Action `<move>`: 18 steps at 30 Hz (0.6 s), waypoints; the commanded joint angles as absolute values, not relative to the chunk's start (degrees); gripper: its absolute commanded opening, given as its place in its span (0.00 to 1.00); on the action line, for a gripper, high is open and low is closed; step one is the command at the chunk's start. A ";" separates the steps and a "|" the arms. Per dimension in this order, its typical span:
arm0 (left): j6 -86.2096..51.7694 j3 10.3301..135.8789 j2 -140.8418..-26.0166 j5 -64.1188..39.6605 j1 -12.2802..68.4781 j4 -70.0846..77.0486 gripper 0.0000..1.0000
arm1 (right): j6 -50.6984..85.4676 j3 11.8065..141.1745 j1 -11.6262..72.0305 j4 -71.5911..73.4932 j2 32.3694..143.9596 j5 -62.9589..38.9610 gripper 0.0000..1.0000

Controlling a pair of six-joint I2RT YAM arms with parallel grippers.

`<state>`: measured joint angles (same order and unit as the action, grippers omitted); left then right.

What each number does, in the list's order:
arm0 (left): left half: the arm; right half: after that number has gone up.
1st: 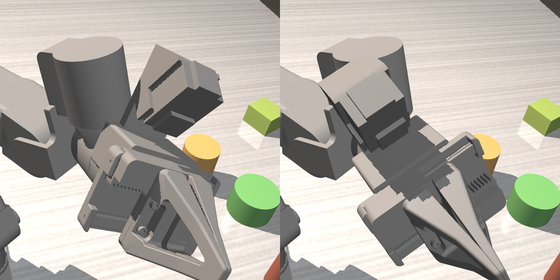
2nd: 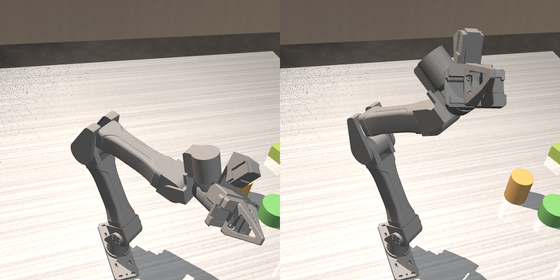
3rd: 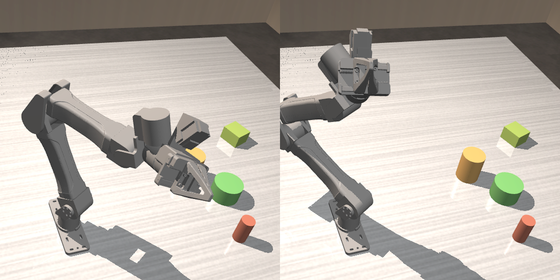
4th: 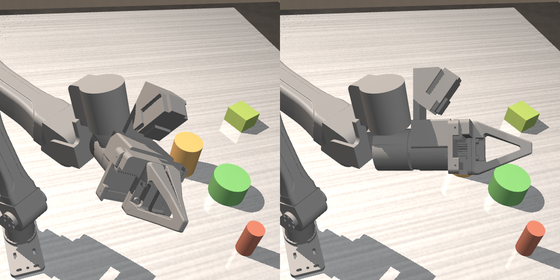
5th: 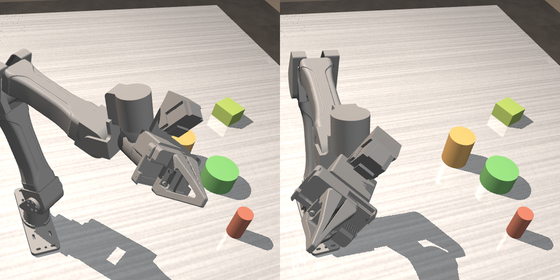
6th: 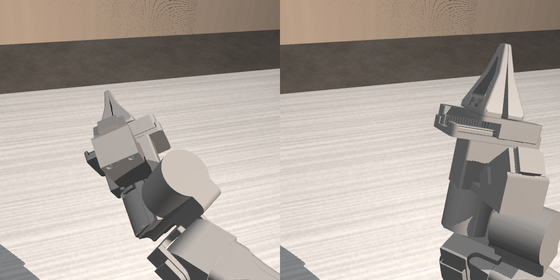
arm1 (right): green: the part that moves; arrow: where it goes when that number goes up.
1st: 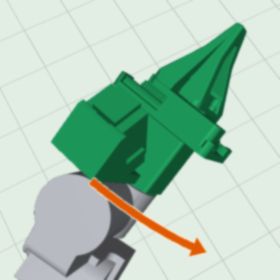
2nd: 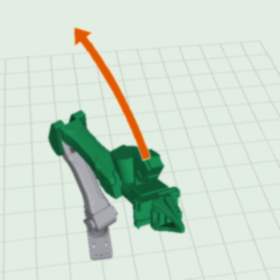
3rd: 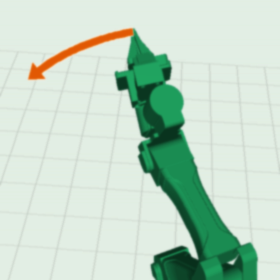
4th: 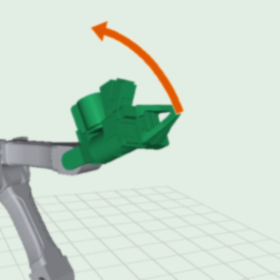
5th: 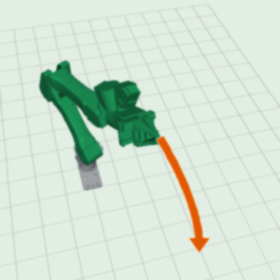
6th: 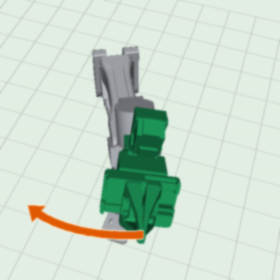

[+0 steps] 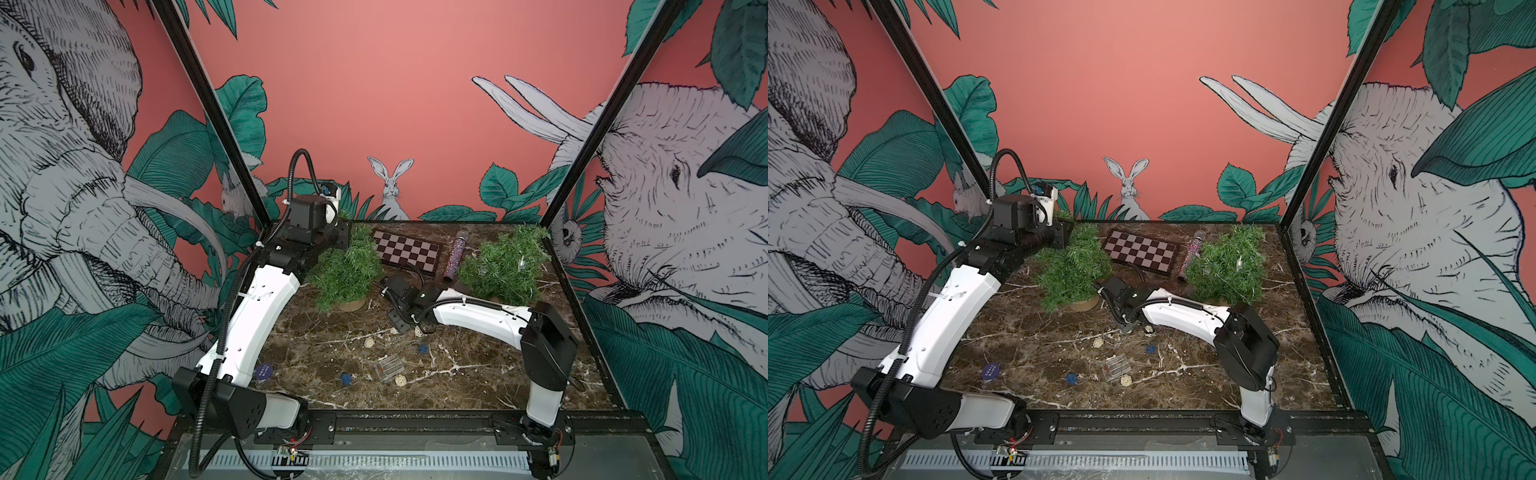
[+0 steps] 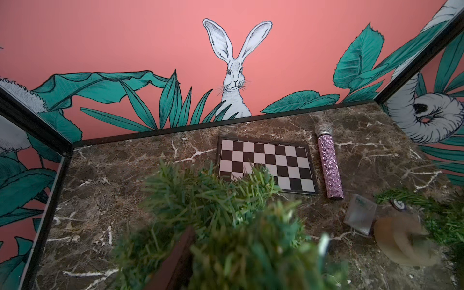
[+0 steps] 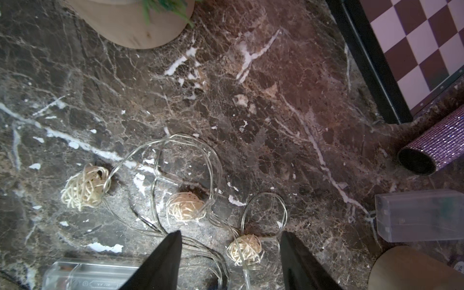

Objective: Wrap string light around the christmas tree
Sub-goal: Move the christmas tree to the center of the board, then pick up the light string from the center of the board.

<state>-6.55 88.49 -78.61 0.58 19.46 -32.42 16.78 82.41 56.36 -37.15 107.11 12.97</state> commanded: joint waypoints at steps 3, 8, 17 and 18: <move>-5.59 91.67 -75.46 -0.44 19.60 -35.72 0.49 | 17.22 83.67 56.58 -36.89 111.42 11.62 0.71; -5.54 91.76 -75.49 -0.62 19.60 -36.59 0.50 | 17.64 87.50 56.39 -36.69 116.41 11.01 0.71; -5.27 93.90 -74.88 -1.61 19.60 -38.98 0.55 | 17.80 85.11 54.86 -35.29 117.88 11.29 0.47; -5.19 94.38 -74.88 -1.73 19.60 -39.37 0.55 | 17.64 84.22 54.67 -34.87 116.73 11.49 0.42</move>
<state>-5.93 91.98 -77.01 -0.97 19.49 -37.30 17.50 85.95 55.48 -35.51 118.72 10.55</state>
